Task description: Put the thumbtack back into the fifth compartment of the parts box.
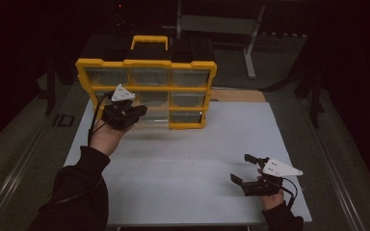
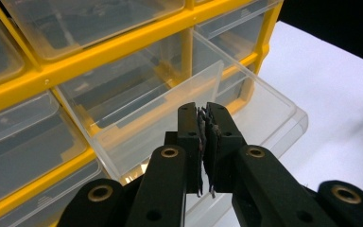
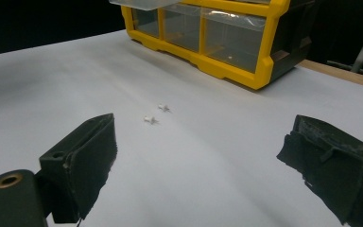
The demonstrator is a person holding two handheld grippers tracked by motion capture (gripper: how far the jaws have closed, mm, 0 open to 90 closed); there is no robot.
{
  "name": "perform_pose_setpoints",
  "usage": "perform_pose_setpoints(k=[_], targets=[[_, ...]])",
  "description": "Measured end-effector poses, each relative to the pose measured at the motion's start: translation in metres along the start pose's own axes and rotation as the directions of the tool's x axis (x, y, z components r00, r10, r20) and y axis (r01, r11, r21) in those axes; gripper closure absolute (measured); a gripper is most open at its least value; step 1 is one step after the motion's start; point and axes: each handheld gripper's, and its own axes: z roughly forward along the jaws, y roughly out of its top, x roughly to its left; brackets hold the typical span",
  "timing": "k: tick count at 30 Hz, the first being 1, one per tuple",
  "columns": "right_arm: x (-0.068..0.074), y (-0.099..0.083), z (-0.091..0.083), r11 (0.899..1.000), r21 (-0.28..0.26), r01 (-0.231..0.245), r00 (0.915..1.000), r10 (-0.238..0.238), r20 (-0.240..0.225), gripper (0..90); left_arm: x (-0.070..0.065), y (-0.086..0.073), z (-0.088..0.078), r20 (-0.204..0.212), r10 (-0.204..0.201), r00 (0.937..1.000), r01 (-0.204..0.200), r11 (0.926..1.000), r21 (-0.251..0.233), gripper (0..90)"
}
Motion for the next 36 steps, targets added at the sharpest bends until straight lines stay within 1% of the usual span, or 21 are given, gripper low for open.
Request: perform_pose_setpoints(k=[1, 6, 7, 8, 11, 13, 14, 17, 19, 24, 25, 27, 29, 30, 32, 33, 36], targets=[[0.0, 0.0, 0.0, 1.0, 0.0, 0.0, 1.0, 0.0, 0.0, 8.9, 0.0, 0.0, 0.0, 0.0, 0.0, 1.0, 0.0, 1.0, 0.0, 84.4], [0.0, 0.0, 0.0, 1.0, 0.001, 0.0, 1.0, 0.0, 0.0, 8.9, 0.002, 0.003, 0.005, -0.002, -0.003, 1.0, 0.003, 0.9991, 0.042, 84.4], [0.0, 0.0, 0.0, 1.0, 0.001, 0.0, 1.0, 0.0, 0.0, 8.9, 0.002, 0.003, 0.005, -0.002, -0.003, 1.0, 0.003, 0.9991, 0.042, 84.4], [0.0, 0.0, 0.0, 1.0, 0.001, 0.001, 1.0, -0.001, 0.0, 8.9, 0.002, 0.005, 0.008, -0.001, -0.003, 1.0, 0.003, 0.9979, 0.065, 84.4], [0.0, 0.0, 0.0, 1.0, 0.002, 0.0, 1.0, 0.0, 0.0, 8.9, 0.002, 0.007, 0.011, -0.004, -0.002, 1.0, 0.002, 0.9957, 0.093, 84.3], [0.0, 0.0, 0.0, 1.0, 0.002, -0.001, 1.0, 0.001, 0.0, 8.9, 0.002, 0.007, 0.012, -0.005, 0.004, 1.0, -0.003, 0.9948, 0.101, 84.3], [0.0, 0.0, 0.0, 1.0, 0.002, 0.0, 1.0, 0.0, 0.0, 8.9, 0.002, 0.008, 0.014, -0.001, 0.012, 0.9999, -0.011, 0.9934, 0.114, 84.4], [0.0, 0.0, 0.0, 1.0, 0.002, -0.002, 1.0, 0.002, -0.001, 8.9, 0.001, 0.008, 0.017, 0.005, 0.025, 0.9997, -0.026, 0.9909, 0.132, 84.3], [-0.001, 0.0, 0.0, 1.0, 0.002, -0.005, 1.0, 0.005, 0.0, 8.9, 0.001, 0.008, 0.018, 0.014, 0.025, 0.9996, -0.026, 0.9908, 0.133, 83.7], [0.0, 0.0, 0.001, 1.0, 0.004, -0.005, 1.0, 0.005, -0.001, 8.9, 0.001, 0.009, 0.019, 0.018, 0.017, 0.9997, -0.019, 0.9926, 0.12, 82.1], [-0.001, 0.0, 0.0, 1.0, 0.003, -0.006, 1.0, 0.006, 0.0, 8.9, 0.001, 0.011, 0.019, 0.027, 0.019, 0.9994, -0.023, 0.9925, 0.12, 73.6], [-0.001, 0.0, 0.0, 1.0, 0.003, -0.006, 1.0, 0.006, 0.0, 8.9, 0.001, 0.011, 0.019, 0.024, 0.014, 0.9996, -0.016, 0.9927, 0.119, 63.1], [-0.001, 0.0, 0.0, 1.0, 0.002, -0.004, 1.0, 0.004, 0.001, 8.9, 0.001, 0.013, 0.019, 0.021, 0.009, 0.9997, -0.012, 0.9934, 0.114, 54.7], [-0.001, 0.0, 0.0, 1.0, 0.002, -0.004, 1.0, 0.004, 0.001, 8.9, 0.001, 0.014, 0.017, 0.018, -0.004, 0.9998, 0.002, 0.9945, 0.104, 52.5], [-0.001, 0.0, 0.0, 1.0, 0.003, -0.005, 1.0, 0.005, 0.001, 8.9, 0.001, 0.015, 0.016, 0.017, -0.005, 0.9998, 0.003, 0.9952, 0.098, 45.3], [-0.001, 0.0, 0.0, 1.0, 0.004, -0.004, 1.0, 0.004, 0.001, 8.9, 0.001, 0.015, 0.016, 0.019, -0.016, 0.9997, 0.015, 0.9961, 0.087, 42.1], [0.0, 0.0, 0.0, 1.0, 0.004, -0.003, 1.0, 0.003, 0.001, 8.9, 0.001, 0.017, 0.013, 0.012, -0.02, 0.9997, 0.019, 0.9967, 0.079, 30.2]])
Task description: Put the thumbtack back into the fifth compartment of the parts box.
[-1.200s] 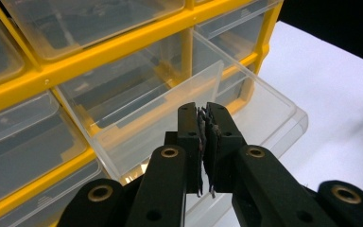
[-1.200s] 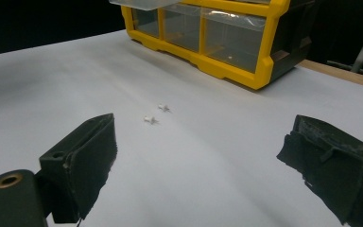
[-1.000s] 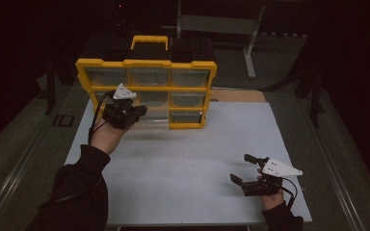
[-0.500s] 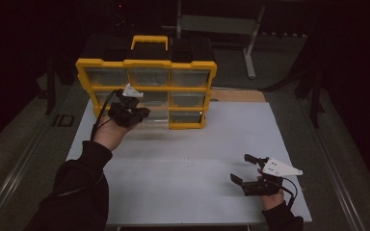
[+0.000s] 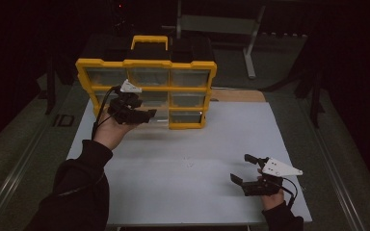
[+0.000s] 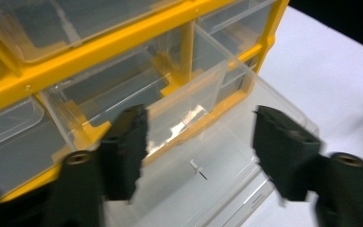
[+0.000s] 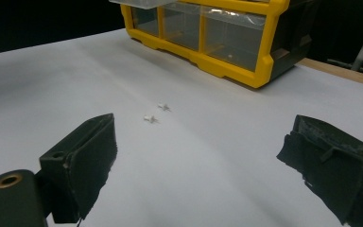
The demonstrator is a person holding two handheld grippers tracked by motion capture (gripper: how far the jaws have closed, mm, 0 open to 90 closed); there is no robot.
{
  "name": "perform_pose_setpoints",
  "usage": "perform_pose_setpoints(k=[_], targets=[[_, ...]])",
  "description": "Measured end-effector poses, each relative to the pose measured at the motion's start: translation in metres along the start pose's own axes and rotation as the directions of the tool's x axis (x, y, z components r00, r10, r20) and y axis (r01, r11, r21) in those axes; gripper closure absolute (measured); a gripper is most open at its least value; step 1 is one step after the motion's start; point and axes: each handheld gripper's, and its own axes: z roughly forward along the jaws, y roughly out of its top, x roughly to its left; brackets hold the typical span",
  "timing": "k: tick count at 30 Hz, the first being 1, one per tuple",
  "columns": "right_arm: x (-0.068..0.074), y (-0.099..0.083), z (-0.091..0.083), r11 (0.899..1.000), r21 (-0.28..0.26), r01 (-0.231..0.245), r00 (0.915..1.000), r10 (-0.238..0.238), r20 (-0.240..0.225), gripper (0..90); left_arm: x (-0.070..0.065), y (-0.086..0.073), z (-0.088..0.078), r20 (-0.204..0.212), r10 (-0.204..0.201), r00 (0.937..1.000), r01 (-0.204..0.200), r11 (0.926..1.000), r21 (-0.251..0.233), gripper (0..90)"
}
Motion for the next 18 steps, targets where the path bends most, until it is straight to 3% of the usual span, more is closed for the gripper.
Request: perform_pose_setpoints(k=[1, 4, 6, 7, 9, 18], targets=[[0.0, 0.0, 0.0, 1.0, 0.0, 0.0, 1.0, 0.0, 0.0, 8.9, 0.0, 0.001, -0.001, -0.004, -0.004, 1.0, 0.004, 1.0, -0.004, 30.2], [0.0, 0.0, 0.0, 1.0, 0.0, 0.0, 1.0, 0.0, 0.0, 8.9, -0.002, 0.001, -0.003, 0.002, -0.023, 0.9997, 0.023, 0.9996, -0.016, 14.5], [0.0, 0.0, 0.0, 1.0, 0.001, -0.001, 1.0, 0.001, 0.0, 8.9, -0.003, 0.001, -0.005, -0.004, -0.031, 0.9995, 0.031, 0.9992, -0.025, 12.0], [0.0, 0.0, 0.0, 1.0, 0.0, 0.004, 1.0, -0.004, -0.001, 8.9, -0.004, 0.002, -0.007, 0.001, -0.036, 0.9993, 0.036, 0.9988, -0.034, 5.2], [0.0, 0.0, 0.0, 1.0, 0.0, 0.002, 1.0, -0.002, -0.001, 8.9, -0.006, 0.001, -0.009, 0.021, -0.032, 0.9993, 0.033, 0.9985, -0.044, 0.6], [0.001, 0.0, 0.0, 1.0, 0.0, 0.003, 1.0, -0.003, -0.001, 8.9, -0.016, -0.002, -0.016, 0.071, -0.008, 0.9975, 0.013, 0.9975, -0.07, 0.0]])
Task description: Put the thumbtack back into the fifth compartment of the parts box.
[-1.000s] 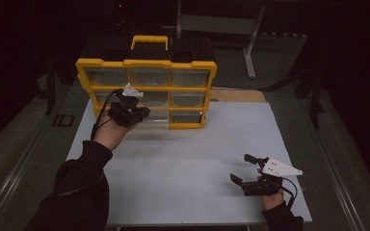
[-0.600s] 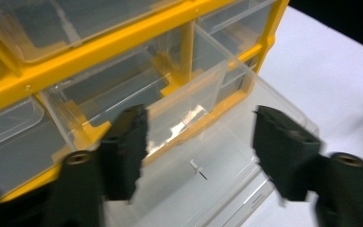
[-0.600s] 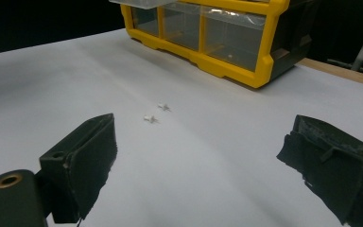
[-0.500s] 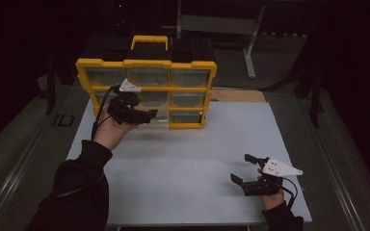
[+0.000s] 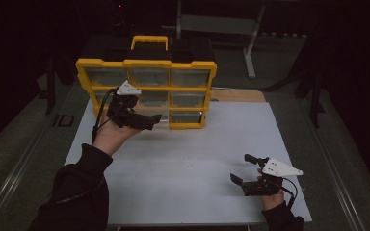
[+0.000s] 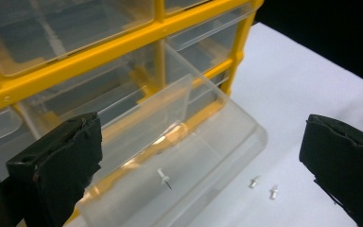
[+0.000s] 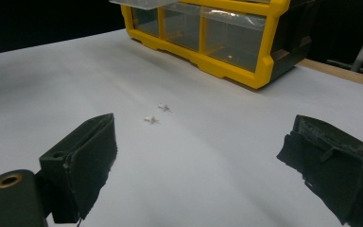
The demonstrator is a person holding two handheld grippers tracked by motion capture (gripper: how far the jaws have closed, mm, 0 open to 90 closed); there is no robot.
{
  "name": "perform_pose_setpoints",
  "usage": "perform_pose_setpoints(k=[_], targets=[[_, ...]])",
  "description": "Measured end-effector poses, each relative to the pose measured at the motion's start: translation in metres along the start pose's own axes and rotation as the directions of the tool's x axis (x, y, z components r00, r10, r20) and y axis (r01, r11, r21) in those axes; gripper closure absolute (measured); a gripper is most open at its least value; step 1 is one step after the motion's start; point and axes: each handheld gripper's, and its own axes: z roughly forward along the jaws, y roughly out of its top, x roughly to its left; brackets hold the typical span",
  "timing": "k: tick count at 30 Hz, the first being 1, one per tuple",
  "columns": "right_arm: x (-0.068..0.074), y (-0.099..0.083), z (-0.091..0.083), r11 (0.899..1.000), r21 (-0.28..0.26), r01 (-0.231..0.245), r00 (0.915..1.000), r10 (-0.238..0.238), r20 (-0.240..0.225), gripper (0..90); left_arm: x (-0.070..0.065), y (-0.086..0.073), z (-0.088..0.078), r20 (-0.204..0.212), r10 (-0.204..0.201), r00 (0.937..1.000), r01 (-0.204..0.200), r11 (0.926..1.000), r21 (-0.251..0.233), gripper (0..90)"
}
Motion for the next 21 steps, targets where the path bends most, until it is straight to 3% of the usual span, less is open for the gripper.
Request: perform_pose_setpoints(k=[12, 20, 21], targets=[[0.0, 0.0, 0.0, 1.0, -0.001, 0.003, 1.0, -0.003, 0.001, 8.9, -0.015, -0.003, 0.004, 0.057, 0.027, 0.998, -0.026, 0.9995, -0.02, 0.0], [0.0, 0.0, 0.0, 1.0, -0.003, 0.004, 1.0, -0.004, 0.001, 8.9, -0.031, -0.002, 0.008, 0.108, 0.065, 0.992, -0.061, 0.9971, -0.045, 0.0], [0.0, 0.0, 0.0, 1.0, -0.002, 0.004, 1.0, -0.004, 0.0, 8.9, -0.036, -0.002, 0.01, 0.128, 0.075, 0.9889, -0.069, 0.9963, -0.05, 0.2]])
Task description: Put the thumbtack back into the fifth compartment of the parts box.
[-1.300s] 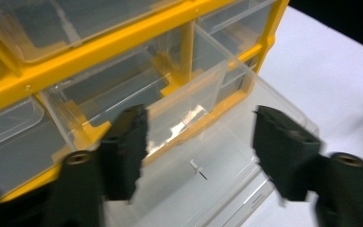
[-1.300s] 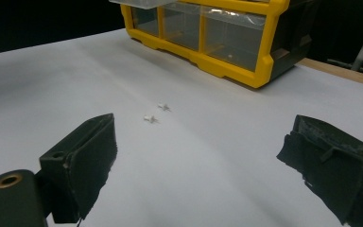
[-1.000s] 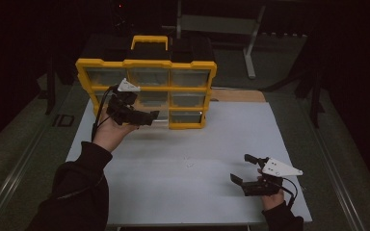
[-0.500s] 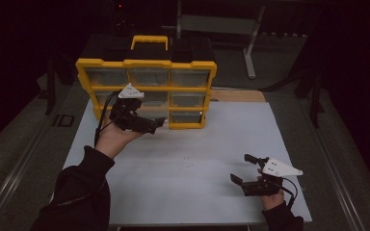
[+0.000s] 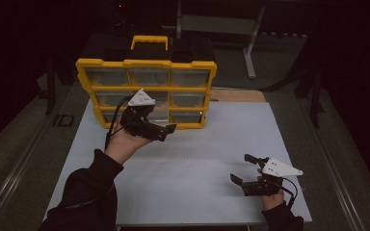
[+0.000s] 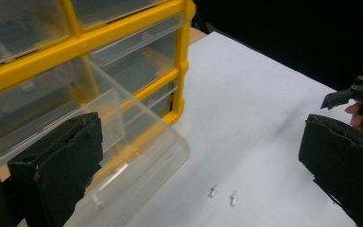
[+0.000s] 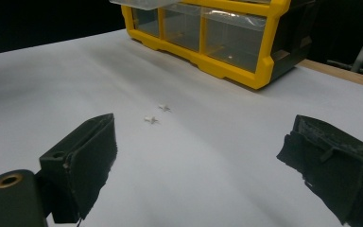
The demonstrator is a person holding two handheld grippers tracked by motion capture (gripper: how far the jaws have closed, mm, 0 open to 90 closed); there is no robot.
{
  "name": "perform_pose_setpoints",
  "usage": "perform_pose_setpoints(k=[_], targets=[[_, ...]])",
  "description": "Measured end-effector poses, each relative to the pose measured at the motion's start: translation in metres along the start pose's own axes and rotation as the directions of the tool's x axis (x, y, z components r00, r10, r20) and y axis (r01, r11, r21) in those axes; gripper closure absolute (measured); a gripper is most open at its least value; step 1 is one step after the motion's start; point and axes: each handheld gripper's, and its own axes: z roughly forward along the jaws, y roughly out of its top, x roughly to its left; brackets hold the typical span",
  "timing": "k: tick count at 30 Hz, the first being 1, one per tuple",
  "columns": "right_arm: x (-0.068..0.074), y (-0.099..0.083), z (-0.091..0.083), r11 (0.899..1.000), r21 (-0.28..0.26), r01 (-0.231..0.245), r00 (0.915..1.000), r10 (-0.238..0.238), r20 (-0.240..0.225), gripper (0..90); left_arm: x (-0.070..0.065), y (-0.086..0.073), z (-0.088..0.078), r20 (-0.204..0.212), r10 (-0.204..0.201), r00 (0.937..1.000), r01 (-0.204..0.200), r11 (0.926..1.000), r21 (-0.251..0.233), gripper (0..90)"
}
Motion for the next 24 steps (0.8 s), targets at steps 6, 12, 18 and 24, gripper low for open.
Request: perform_pose_setpoints(k=[6, 12, 18, 24], targets=[[0.0, 0.0, 0.0, 1.0, -0.002, 0.0, 1.0, 0.0, 0.001, 8.9, -0.013, -0.002, 0.008, 0.035, 0.031, 0.9989, -0.03, 0.9993, -0.021, 0.4], [0.0, 0.0, 0.0, 1.0, -0.002, -0.001, 1.0, 0.001, -0.001, 8.9, -0.024, -0.008, 0.018, 0.071, 0.056, 0.9959, -0.054, 0.9981, -0.031, 1.2], [-0.001, 0.0, -0.001, 1.0, -0.003, 0.001, 1.0, -0.001, 0.0, 8.9, -0.031, -0.014, 0.025, 0.102, 0.075, 0.992, -0.071, 0.9967, -0.04, 1.9], [0.0, 0.0, -0.001, 1.0, -0.003, 0.0, 1.0, 0.0, 0.0, 8.9, -0.034, -0.023, 0.032, 0.122, 0.082, 0.9892, -0.076, 0.9959, -0.048, 3.1]])
